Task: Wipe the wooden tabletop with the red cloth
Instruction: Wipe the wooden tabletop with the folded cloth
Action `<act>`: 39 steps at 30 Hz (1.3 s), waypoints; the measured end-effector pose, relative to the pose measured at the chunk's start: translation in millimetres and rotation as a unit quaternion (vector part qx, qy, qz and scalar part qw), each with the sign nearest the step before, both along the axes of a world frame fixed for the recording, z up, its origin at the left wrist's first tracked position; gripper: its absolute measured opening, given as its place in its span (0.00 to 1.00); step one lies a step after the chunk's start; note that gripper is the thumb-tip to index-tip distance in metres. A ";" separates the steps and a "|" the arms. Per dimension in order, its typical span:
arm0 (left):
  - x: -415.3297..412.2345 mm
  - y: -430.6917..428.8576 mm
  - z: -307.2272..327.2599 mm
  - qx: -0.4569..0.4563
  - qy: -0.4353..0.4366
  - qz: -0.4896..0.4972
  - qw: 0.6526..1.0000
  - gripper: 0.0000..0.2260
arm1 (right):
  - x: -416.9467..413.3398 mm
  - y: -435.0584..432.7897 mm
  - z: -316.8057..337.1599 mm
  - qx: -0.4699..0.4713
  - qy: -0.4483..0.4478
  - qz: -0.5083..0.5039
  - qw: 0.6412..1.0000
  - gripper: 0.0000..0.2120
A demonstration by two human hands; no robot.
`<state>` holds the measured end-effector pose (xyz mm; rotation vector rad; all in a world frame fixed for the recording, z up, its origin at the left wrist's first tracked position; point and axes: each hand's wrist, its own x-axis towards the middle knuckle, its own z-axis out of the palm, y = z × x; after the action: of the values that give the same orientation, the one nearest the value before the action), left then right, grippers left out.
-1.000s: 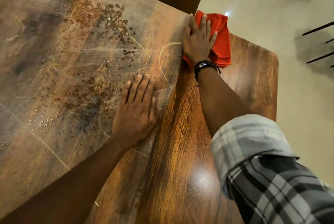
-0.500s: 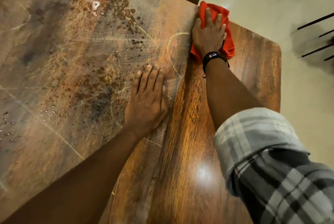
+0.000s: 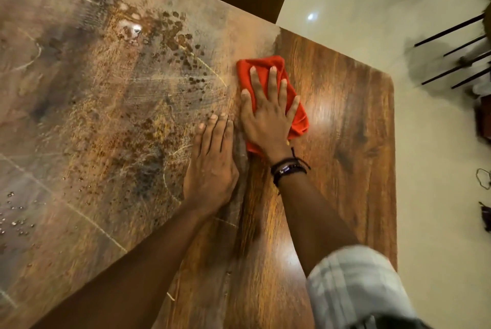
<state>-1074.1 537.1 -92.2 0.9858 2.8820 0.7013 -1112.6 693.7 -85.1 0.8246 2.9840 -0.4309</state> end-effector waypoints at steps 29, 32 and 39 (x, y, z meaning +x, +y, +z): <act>7.8 -53.3 10.7 0.105 -0.031 0.066 0.992 0.20 | 92.8 -78.8 -3.0 -0.004 0.030 -0.002 1.000 0.29; 0.4 -84.1 7.8 0.063 -0.034 0.089 0.993 0.23 | 118.2 -101.3 -5.2 -0.003 0.036 -0.010 0.999 0.29; -3.1 -83.4 -0.1 0.018 -0.042 0.075 0.996 0.28 | 114.7 -87.6 18.5 -0.079 0.129 -0.158 0.976 0.36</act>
<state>-1077.2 453.7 -92.3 0.7306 2.9019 0.7854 -997.9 606.1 -66.6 1.3231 2.9906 -0.8344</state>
